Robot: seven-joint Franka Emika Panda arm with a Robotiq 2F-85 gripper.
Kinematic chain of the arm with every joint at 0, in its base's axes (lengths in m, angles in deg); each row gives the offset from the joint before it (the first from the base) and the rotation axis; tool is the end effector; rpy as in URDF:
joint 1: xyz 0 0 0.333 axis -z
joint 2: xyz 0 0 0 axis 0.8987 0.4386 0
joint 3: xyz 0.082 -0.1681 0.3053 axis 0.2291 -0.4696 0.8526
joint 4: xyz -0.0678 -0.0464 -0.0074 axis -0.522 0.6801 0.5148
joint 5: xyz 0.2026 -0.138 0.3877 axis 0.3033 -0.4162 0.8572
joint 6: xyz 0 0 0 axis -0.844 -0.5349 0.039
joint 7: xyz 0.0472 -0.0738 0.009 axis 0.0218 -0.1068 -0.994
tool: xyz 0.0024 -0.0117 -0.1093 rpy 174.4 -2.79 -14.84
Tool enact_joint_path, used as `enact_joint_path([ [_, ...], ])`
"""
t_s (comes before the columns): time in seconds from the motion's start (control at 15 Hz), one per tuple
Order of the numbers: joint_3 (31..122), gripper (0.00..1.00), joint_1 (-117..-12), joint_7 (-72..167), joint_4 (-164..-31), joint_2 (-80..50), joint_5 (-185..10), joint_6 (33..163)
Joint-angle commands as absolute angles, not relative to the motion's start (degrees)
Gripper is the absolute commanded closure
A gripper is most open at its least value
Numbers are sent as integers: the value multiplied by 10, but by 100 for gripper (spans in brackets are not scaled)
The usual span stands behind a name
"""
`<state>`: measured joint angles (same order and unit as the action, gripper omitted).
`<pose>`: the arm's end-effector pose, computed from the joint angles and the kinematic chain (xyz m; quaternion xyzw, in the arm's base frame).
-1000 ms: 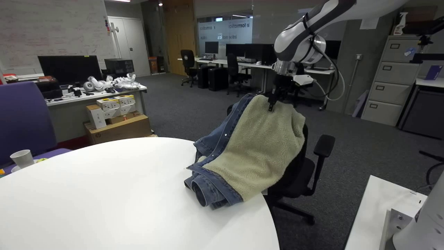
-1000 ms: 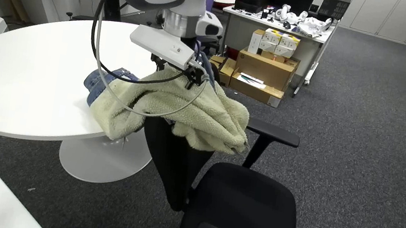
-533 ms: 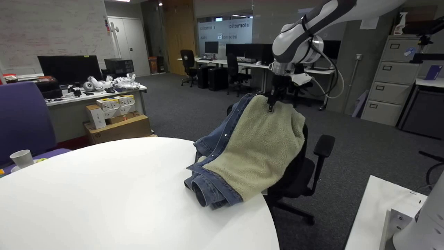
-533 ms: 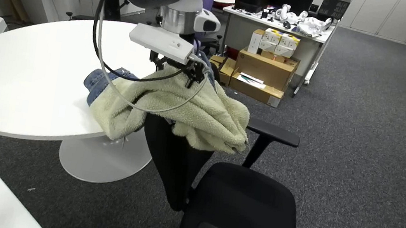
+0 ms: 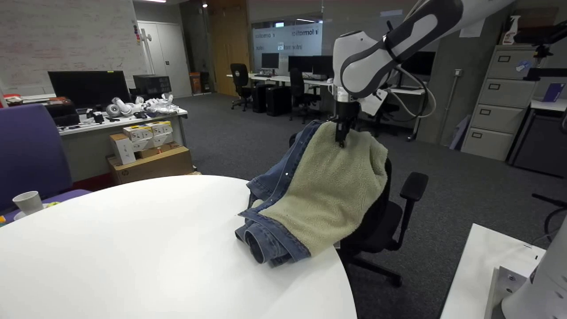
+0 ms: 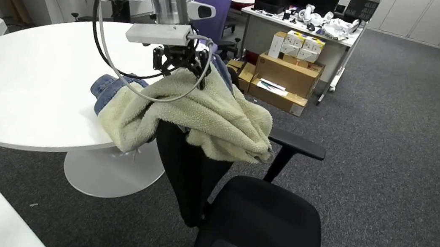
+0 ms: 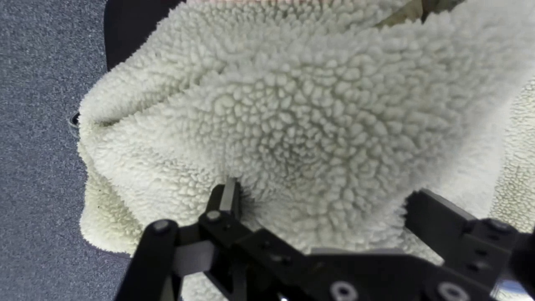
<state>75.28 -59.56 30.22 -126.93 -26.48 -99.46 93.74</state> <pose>0.6110 -0.1065 0.3759 0.9880 0.1079 0.0124 0.1099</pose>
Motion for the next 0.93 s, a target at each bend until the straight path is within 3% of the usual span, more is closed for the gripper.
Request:
enact_joint_path([
  [0.0, 758, 0, -602, 333, -1294, -254, -1020, 947],
  [0.4, 755, 0, -599, 335, -1295, -252, -1022, 949],
  [0.47, 755, 25, -599, 333, -1294, -252, -1019, 949],
  [0.67, 753, 38, -595, 331, -1289, -255, -1013, 948],
  [0.87, 747, 60, -589, 333, -1283, -258, -1016, 948],
])
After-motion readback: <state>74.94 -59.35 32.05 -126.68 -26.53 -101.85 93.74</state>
